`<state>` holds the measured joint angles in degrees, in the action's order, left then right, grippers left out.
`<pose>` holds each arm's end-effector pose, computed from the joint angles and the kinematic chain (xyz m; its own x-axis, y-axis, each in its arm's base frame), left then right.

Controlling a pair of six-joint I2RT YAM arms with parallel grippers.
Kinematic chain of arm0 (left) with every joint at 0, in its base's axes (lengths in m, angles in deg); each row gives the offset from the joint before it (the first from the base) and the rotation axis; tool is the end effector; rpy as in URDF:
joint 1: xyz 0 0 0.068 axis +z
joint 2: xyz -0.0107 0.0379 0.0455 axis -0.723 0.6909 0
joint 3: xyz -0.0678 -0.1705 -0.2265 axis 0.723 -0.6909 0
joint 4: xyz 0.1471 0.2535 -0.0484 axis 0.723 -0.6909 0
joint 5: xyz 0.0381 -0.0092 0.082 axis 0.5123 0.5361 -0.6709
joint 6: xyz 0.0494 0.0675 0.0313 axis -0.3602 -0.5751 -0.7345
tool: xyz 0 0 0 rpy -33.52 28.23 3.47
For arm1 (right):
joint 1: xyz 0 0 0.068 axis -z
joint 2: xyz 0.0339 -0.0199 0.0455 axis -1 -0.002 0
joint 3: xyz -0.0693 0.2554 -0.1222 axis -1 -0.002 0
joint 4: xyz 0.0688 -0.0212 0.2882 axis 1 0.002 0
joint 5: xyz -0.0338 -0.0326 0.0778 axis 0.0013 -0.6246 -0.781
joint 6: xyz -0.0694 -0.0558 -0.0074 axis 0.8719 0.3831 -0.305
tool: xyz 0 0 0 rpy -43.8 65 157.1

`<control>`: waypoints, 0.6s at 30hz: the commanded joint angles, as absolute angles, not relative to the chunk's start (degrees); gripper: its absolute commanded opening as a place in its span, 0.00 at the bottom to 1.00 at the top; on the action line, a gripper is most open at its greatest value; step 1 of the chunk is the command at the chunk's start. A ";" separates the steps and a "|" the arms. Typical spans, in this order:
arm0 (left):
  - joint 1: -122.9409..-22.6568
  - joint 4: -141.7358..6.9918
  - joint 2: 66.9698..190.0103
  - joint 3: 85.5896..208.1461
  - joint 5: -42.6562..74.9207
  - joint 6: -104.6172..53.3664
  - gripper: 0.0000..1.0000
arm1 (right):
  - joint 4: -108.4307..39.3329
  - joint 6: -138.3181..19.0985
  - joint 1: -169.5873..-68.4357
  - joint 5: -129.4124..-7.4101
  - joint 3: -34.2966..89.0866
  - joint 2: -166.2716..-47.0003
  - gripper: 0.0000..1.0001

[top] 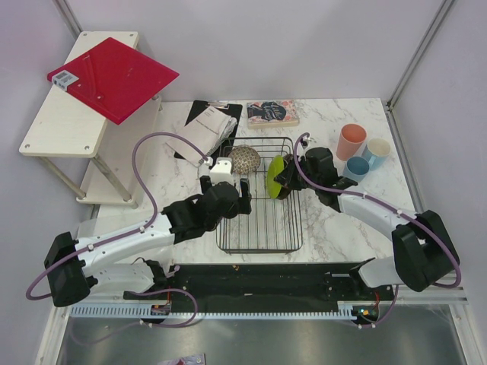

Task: Unload the mixed dishes from the dish rack
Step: Pick up the plate from the dish rack.

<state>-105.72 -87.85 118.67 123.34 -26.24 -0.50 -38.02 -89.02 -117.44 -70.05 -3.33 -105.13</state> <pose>0.1936 -0.2398 0.2654 -0.5227 -0.0882 -0.8479 0.2091 0.9510 -0.2278 0.3177 0.1801 0.2001 -0.7183 0.2830 -0.6356 -0.1904 0.7987 0.5708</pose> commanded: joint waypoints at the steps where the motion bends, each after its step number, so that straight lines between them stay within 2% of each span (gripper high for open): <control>1: -105.45 -87.32 118.47 123.21 -26.67 1.91 0.94 | -38.23 -88.39 -117.31 -69.91 -1.93 -103.17 0.15; 6: -105.45 -87.23 118.47 123.13 -26.58 1.82 0.93 | -35.32 -87.51 -117.31 -70.26 0.27 -99.31 0.07; 18: -105.45 -87.23 118.12 123.74 -26.58 1.47 0.93 | -23.38 -84.01 -117.31 -77.99 10.20 -91.83 0.00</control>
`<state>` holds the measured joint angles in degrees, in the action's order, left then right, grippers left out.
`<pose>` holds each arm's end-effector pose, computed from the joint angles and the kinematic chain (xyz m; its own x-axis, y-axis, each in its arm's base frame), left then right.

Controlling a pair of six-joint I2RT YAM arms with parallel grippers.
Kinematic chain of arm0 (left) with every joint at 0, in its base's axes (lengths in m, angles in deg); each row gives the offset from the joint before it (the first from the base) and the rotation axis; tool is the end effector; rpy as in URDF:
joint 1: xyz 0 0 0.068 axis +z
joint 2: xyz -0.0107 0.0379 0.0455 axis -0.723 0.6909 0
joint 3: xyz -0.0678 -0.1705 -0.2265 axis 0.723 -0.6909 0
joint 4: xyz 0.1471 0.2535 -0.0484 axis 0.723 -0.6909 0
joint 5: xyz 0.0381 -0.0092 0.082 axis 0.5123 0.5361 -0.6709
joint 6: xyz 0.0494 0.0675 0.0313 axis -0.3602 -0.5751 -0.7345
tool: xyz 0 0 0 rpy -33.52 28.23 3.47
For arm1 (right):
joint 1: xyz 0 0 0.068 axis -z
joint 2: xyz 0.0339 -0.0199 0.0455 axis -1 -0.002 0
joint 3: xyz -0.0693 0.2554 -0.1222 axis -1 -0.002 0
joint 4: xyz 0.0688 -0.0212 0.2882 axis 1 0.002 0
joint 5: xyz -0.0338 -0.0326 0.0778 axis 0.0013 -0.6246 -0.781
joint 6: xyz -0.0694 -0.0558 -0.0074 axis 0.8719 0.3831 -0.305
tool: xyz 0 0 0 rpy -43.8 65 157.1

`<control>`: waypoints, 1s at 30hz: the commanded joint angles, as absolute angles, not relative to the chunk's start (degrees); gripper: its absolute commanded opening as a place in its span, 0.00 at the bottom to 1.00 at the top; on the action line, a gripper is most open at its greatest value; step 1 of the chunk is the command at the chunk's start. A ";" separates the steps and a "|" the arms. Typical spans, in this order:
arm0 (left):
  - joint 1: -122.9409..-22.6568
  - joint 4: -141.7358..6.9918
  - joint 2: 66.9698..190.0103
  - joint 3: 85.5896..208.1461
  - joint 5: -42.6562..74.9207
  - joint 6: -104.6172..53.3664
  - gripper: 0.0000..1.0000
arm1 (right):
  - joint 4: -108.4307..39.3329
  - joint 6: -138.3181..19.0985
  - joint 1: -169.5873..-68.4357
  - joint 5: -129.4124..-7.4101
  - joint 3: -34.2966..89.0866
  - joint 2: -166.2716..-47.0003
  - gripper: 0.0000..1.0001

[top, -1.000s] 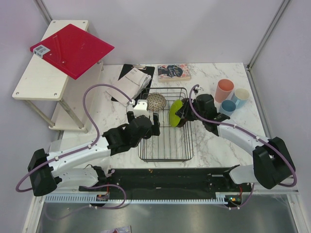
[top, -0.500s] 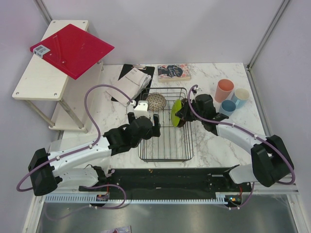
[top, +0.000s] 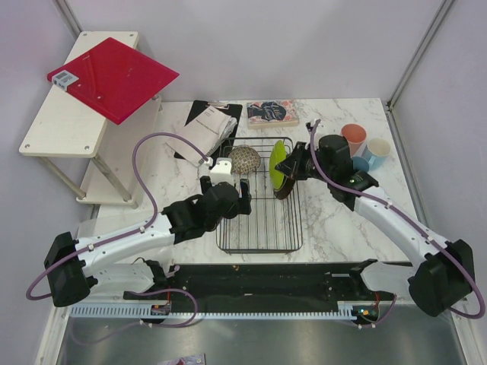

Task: Unload the mixed dishes from the dish rack
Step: Pick up the plate from the dish rack, then place the plate at the center of the board.

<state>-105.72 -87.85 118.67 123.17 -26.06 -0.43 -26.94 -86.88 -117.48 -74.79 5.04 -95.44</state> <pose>0.1933 -0.2397 0.2642 -0.5258 -0.0866 -0.8462 0.2101 0.9507 -0.2279 0.2994 0.1782 0.2926 -0.6690 0.2638 -0.6949 -0.3252 0.7367 0.5928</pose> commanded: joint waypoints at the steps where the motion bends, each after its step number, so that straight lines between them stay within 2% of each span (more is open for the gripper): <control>1: -105.45 -87.32 118.04 123.92 -26.58 1.38 0.93 | -22.67 -83.47 -117.39 -78.08 11.60 -91.22 0.00; 3: -105.45 -87.32 117.86 124.09 -26.67 0.94 0.93 | -20.31 -80.59 -117.57 -77.48 12.75 -88.85 0.00; 6: -105.45 -87.23 117.42 124.36 -26.93 0.24 0.92 | -15.92 -75.66 -120.02 -69.50 14.34 -86.21 0.00; 10: -105.27 -87.58 117.16 125.67 -27.37 -1.25 0.91 | -14.14 -69.42 -126.42 -53.77 10.67 -83.30 0.00; 12: -104.84 -88.10 117.16 126.37 -27.72 -2.22 0.91 | -14.83 -66.96 -129.94 -41.92 8.37 -81.81 0.00; 14: -104.48 -88.63 117.16 127.52 -28.34 -2.84 0.91 | -15.89 -62.76 -135.83 -29.13 4.42 -81.45 0.00; 18: -103.17 -88.90 116.63 128.49 -28.78 -4.25 0.91 | -22.89 -56.67 -146.64 -13.94 -0.50 -80.41 0.00; 21: -102.29 -89.60 115.76 128.75 -28.60 -4.60 0.90 | -33.59 -50.18 -148.68 -13.65 -6.20 -75.77 0.00; 24: -101.76 -90.22 114.52 128.40 -28.95 -4.95 0.90 | -42.31 -42.46 -149.38 -21.44 -11.65 -70.58 0.00; 27: -100.97 -90.48 112.68 127.79 -29.04 -5.39 0.90 | -41.93 -39.01 -150.18 -24.81 -12.21 -68.54 0.00; 30: -100.27 -90.48 111.36 127.52 -28.87 -6.44 0.90 | -35.70 -36.89 -151.31 -34.64 -11.15 -68.62 0.00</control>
